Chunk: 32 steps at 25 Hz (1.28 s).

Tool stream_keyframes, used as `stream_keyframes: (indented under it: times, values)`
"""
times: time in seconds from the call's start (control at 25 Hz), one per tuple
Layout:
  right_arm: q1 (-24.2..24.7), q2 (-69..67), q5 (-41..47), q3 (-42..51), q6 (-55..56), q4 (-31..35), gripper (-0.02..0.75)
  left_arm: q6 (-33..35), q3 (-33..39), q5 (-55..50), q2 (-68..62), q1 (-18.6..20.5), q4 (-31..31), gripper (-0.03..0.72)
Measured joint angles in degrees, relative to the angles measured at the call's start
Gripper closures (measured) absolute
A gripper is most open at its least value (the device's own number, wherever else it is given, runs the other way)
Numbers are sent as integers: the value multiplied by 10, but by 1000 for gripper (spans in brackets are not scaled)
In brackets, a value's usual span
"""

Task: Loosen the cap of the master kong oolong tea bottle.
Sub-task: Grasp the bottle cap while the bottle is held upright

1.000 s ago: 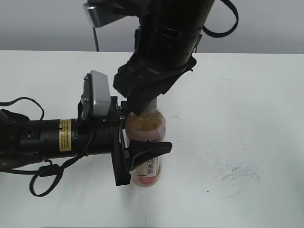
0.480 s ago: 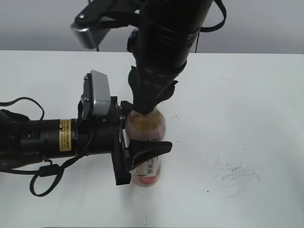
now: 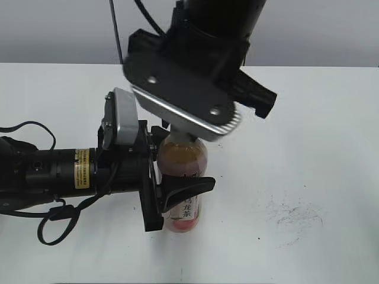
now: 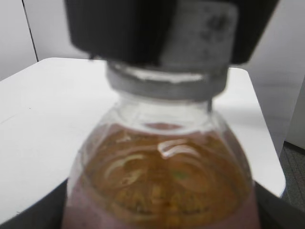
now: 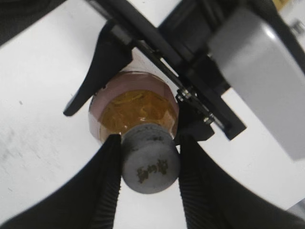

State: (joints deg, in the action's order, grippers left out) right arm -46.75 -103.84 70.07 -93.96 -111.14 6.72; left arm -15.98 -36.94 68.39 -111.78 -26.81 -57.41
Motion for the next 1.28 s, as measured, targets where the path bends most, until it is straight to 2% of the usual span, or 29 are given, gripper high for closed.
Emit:
stream_keyframes:
  times: [0.08, 0.2, 0.36, 0.48, 0.68, 0.76, 0.92, 1.08, 1.16, 1.28]
  values:
    - [-1, 1, 0, 0, -138, -1, 466, 0, 0, 0, 0, -1, 1, 243]
    - [-1, 1, 0, 0, -274, 13, 465, 0, 0, 0, 0, -1, 1, 243]
    - [-1, 1, 0, 0, -291, 17, 465, -1, 0, 0, 0, -1, 1, 243]
    - [0, 1, 0, 0, -122, 12, 439, -1, 0, 0, 0, -1, 1, 243]
    - [0, 0, -1, 0, 270, -17, 164, -1, 0, 1, 0, 0, 0, 243]
    - [0, 0, -1, 0, 444, -34, 134, -1, 0, 1, 0, 0, 0, 243]
    - [0, 0, 0, 0, 747, -42, 161, -2, 0, 1, 0, 0, 0, 243]
    - [0, 0, 0, 0, 975, -39, 175, -2, 0, 1, 0, 0, 1, 243]
    - [0, 0, 0, 0, 1043, -37, 194, -2, 0, 1, 0, 0, 1, 243]
    - [0, 0, 0, 0, 1081, -31, 262, -2, 0, 1, 0, 0, 1, 243]
